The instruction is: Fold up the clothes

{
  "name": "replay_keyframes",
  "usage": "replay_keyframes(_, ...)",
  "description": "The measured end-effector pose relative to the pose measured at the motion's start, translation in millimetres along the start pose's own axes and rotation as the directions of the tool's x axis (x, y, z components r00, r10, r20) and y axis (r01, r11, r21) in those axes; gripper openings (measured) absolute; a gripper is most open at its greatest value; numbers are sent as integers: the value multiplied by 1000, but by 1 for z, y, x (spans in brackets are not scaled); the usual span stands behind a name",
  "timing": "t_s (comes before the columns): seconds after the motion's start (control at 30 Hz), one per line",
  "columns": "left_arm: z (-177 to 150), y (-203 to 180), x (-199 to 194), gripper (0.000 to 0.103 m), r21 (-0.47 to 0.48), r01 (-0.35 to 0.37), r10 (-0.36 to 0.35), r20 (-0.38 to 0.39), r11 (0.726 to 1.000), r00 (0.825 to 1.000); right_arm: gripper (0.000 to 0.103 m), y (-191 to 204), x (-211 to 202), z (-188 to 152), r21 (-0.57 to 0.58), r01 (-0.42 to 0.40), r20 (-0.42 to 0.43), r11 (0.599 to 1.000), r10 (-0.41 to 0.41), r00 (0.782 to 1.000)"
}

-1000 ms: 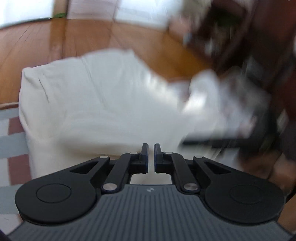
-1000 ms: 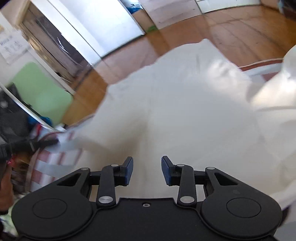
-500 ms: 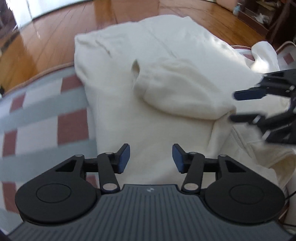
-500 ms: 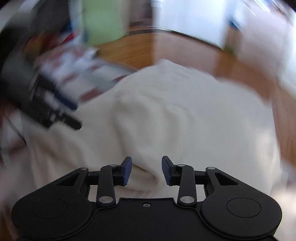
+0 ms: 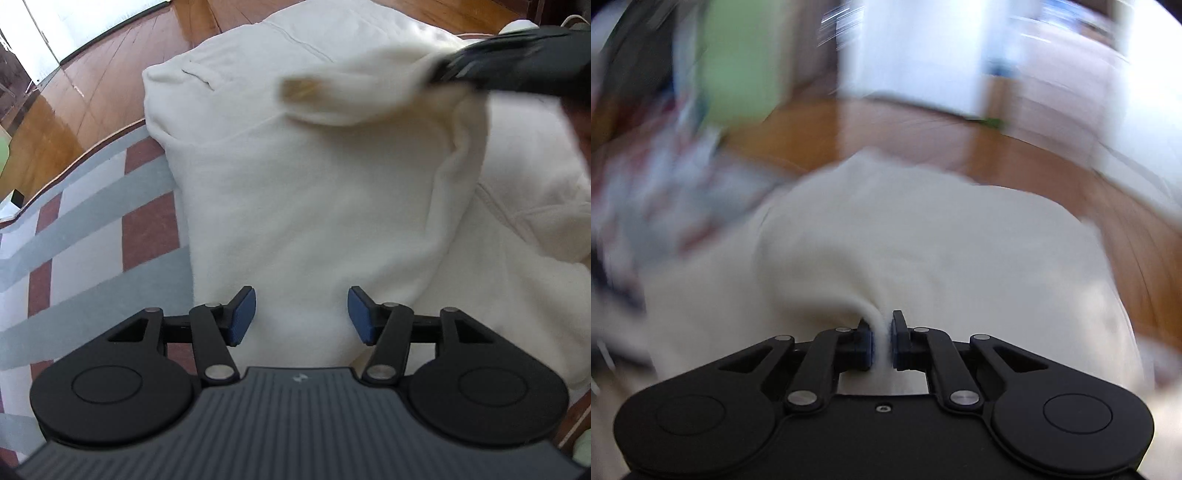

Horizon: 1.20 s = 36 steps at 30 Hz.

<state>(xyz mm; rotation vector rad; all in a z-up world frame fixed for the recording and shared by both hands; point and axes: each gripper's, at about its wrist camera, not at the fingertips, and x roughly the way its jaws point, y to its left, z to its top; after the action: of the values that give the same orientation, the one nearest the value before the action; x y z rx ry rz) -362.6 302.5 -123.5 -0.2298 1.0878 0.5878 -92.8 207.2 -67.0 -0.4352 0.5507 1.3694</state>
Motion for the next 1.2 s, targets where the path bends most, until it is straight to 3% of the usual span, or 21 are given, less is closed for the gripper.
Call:
replay_keyframes(0.1, -4, 0, -1, 58, -10, 32, -32, 12, 999, 999, 10, -51, -29, -20, 239, 67, -52, 969, -56, 997)
replay_keyframes(0.2, -14, -1, -6, 58, 53, 51, -51, 5, 997, 999, 19, -97, -41, -49, 441, 144, -144, 886, -89, 986)
replay_keyframes(0.27, -17, -5, -8, 60, 102, 32, -33, 7, 994, 999, 38, -118, -43, -69, 546, 111, -148, 830, -34, 988)
replay_keyframes(0.33, -18, -7, -10, 60, 131, 19, -20, 9, 991, 1000, 41, -139, -44, -87, 643, 62, -134, 763, 33, 990)
replay_keyframes(0.4, -15, -9, -10, 61, 132, 15, -16, 10, 991, 1000, 44, -146, -50, -93, 667, 27, -112, 745, 64, 992)
replay_keyframes(0.5, -10, -14, -9, 62, 121, 28, -31, 16, 992, 999, 47, -133, -56, -84, 564, 61, -122, 823, 10, 993)
replay_keyframes(0.63, -5, -27, -6, 65, 185, 41, -46, 23, 982, 999, 48, -100, -67, -62, 283, 210, -123, 936, -181, 976)
replay_keyframes(0.7, -4, -33, -7, 67, 237, 24, -34, 38, 971, 999, 48, -79, -70, -53, 100, 312, -109, 945, -302, 947)
replay_keyframes(0.77, -4, -40, -8, 69, 288, 7, -24, 56, 958, 998, 48, -62, -71, -48, -46, 365, -103, 930, -368, 924)
replay_keyframes(0.83, -4, -44, -5, 71, 320, -6, -13, 60, 947, 998, 48, -58, -76, -43, -70, 291, -118, 954, -297, 947)
replay_keyframes(0.93, -3, -49, 2, 74, 349, -28, 13, 45, 937, 999, 51, -49, -91, -37, -99, 93, -110, 991, -104, 988)
replay_keyframes(1.07, -4, -51, 5, 81, 365, -46, 32, 44, 930, 999, 55, -28, -103, -34, -273, 1, -108, 962, -32, 994)
replay_keyframes(1.2, -3, -52, 8, 84, 375, -38, 28, 33, 926, 999, 57, -23, -80, -35, -246, -60, -128, 967, 29, 991)
